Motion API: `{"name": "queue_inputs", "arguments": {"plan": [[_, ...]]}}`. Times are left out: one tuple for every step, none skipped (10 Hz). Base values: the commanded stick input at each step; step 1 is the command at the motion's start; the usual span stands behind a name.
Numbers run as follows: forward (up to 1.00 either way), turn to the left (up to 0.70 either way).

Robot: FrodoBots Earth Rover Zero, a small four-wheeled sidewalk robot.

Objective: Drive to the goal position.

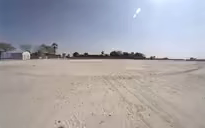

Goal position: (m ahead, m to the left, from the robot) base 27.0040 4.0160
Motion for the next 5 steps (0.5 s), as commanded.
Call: {"name": "queue_inputs", "arguments": {"plan": [[0.45, 0.00], [0.45, 0.00], [0.45, 0.00], [0.45, 0.00], [0.45, 0.00]]}}
